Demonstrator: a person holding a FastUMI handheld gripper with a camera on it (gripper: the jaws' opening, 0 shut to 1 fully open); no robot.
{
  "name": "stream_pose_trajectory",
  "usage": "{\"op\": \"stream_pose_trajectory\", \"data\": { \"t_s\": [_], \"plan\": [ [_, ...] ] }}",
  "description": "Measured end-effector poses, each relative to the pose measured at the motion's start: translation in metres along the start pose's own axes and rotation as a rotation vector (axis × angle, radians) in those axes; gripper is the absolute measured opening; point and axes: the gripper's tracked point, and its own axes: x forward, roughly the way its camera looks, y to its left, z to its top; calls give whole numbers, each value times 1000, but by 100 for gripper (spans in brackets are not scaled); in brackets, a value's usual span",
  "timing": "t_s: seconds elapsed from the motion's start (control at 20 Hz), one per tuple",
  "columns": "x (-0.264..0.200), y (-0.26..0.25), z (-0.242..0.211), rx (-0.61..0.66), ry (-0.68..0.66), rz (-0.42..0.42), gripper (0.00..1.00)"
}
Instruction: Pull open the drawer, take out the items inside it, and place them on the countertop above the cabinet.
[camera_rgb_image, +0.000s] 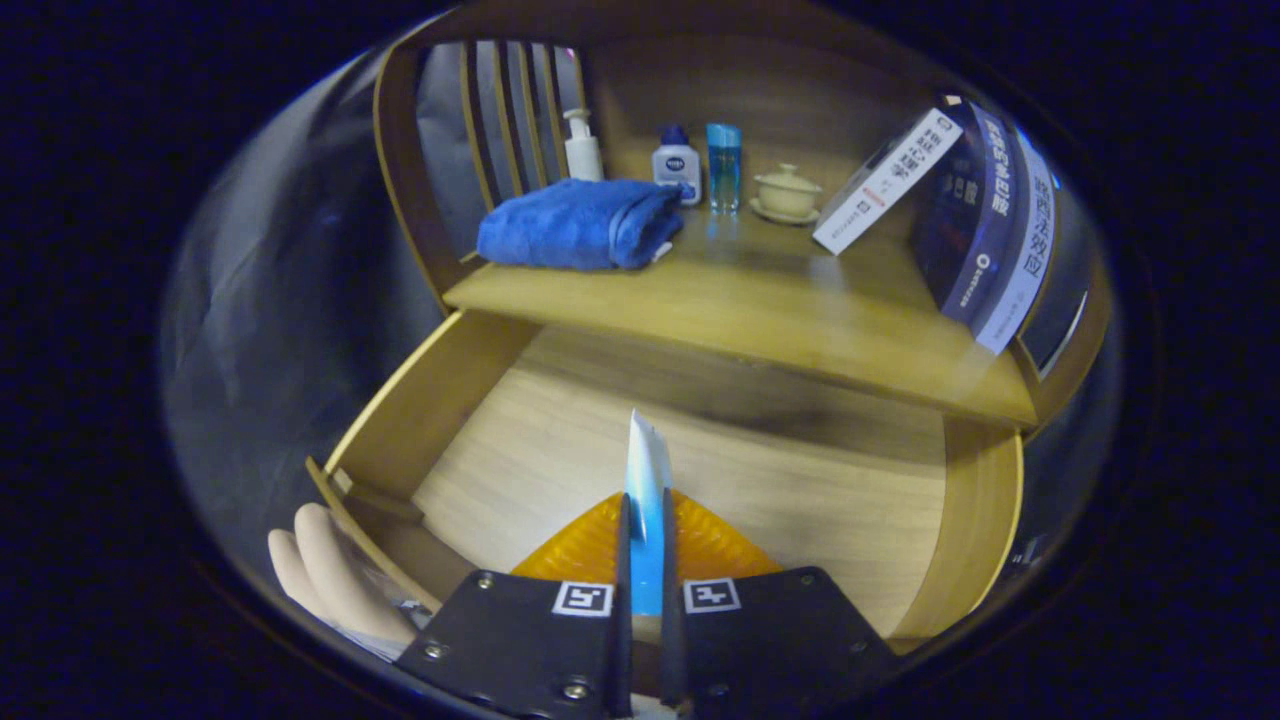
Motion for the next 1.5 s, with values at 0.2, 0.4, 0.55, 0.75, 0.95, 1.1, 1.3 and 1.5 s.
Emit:
{"op": "stream_pose_trajectory", "data": {
  "t_s": [0.2, 0.4, 0.55, 0.75, 0.95, 1.1, 1.3, 1.5],
  "plan": [
    [-26, 3, 26, -37, -76, -4, 12],
    [-12, -4, 9, -127, -15, -43, 12],
    [13, -4, -21, -196, 92, -54, 44],
    [43, 18, -53, -233, 204, -6, 89],
    [59, 24, -70, -230, 314, -4, 97],
    [72, 26, -83, -225, 395, -7, 97],
    [77, 29, -93, -227, 441, -17, 94],
    [78, 36, -100, -224, 462, 31, 64]
  ]
}}
